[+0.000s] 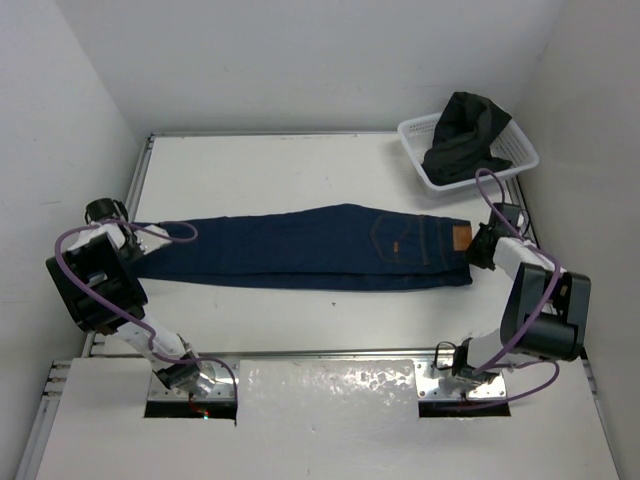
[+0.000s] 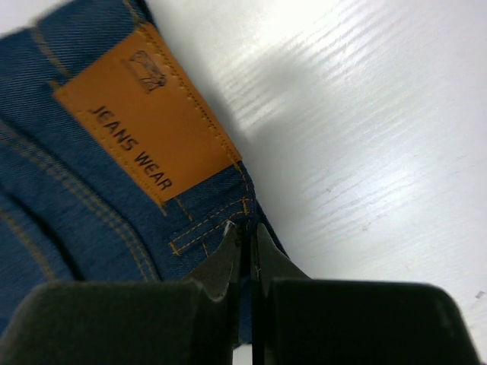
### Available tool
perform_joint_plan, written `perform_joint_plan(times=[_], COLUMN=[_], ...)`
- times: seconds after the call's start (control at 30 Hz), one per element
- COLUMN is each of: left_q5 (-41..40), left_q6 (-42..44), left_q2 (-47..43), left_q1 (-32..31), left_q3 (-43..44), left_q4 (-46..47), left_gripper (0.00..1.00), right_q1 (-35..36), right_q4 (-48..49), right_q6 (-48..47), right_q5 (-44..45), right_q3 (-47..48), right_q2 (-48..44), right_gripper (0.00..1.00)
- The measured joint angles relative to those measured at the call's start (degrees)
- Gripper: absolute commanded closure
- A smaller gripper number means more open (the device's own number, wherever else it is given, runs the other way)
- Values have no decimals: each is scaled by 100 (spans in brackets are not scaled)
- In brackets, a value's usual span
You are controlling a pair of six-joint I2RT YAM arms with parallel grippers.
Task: Fold and stack the trousers
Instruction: Fold the trousers
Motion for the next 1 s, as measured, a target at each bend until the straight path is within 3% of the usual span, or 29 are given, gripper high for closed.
perform_joint_plan(times=[0.23, 0.43, 1.0], left_q5=[234, 323, 507], left_q6=[-402, -490, -549], left_q2=[52, 63, 313], left_q1=[7, 24, 367], left_q3=[767, 907, 1447], left_q4=[-378, -492, -645], left_gripper=[100, 100, 100], right_q1=[9, 9, -13], right_q4=[-417, -778, -1891], right_q6=[-144, -127, 136], right_q5=[-24, -35, 11], right_q3=[304, 332, 208], right_q2=[-1008, -1738, -2754], right_gripper=[100, 100, 100])
